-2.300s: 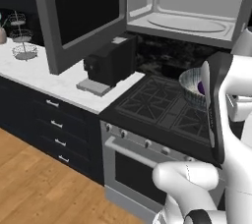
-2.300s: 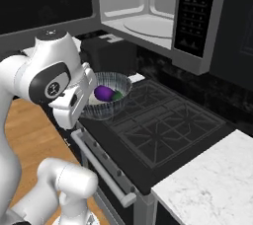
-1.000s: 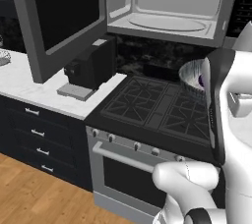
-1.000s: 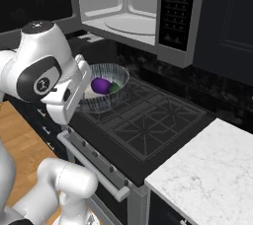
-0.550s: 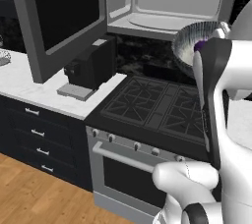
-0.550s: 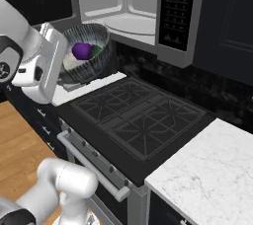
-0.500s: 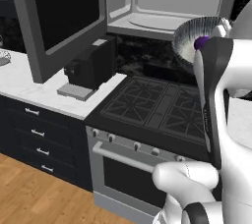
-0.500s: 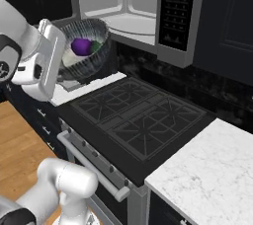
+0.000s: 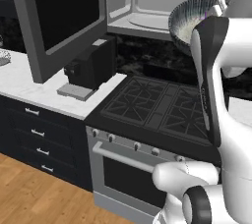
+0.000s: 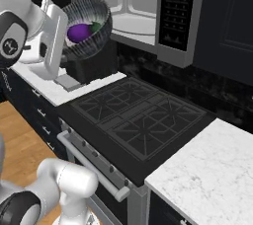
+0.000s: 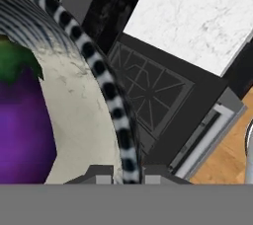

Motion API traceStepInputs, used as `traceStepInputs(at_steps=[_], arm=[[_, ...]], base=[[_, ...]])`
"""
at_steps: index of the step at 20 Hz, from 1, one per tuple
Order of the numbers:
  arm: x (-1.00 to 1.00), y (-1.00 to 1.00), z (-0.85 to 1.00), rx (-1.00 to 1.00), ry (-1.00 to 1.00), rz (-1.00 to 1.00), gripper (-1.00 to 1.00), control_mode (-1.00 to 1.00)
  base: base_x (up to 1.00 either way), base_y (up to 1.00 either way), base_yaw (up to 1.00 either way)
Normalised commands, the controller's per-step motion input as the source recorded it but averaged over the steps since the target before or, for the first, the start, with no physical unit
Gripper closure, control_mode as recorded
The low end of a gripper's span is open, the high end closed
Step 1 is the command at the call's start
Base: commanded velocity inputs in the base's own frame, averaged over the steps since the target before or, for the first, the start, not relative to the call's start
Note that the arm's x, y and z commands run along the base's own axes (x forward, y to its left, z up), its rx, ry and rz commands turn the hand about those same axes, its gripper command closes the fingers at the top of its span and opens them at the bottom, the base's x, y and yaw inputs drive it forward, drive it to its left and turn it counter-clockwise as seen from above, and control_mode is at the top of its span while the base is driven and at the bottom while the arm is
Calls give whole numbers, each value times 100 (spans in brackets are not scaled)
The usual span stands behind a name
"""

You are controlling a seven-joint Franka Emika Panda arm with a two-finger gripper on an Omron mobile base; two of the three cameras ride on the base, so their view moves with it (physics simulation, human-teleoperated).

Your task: Pick the eggplant from the sink and place it in the bowl. Then pick the bowl and place it in the microwave. Then close the microwave door and press the start button.

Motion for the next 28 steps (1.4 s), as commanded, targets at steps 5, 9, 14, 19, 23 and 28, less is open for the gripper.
traceStepInputs(at_steps=[5,9,14,19,23,28], arm=[[59,1,9,0,-9,5,100,-100],[58,0,18,0,-25,0,100,-100],[82,0,6,0,-8,1,100,-100],[85,0,1,0,0,1,100,-100],[83,-2,2,0,1,0,100,-100],[60,-3,16,0,7,0,100,-100]], base=[[0,0,0],[0,0,0],[0,0,0],[0,0,0],[0,0,0],[0,0,0]])
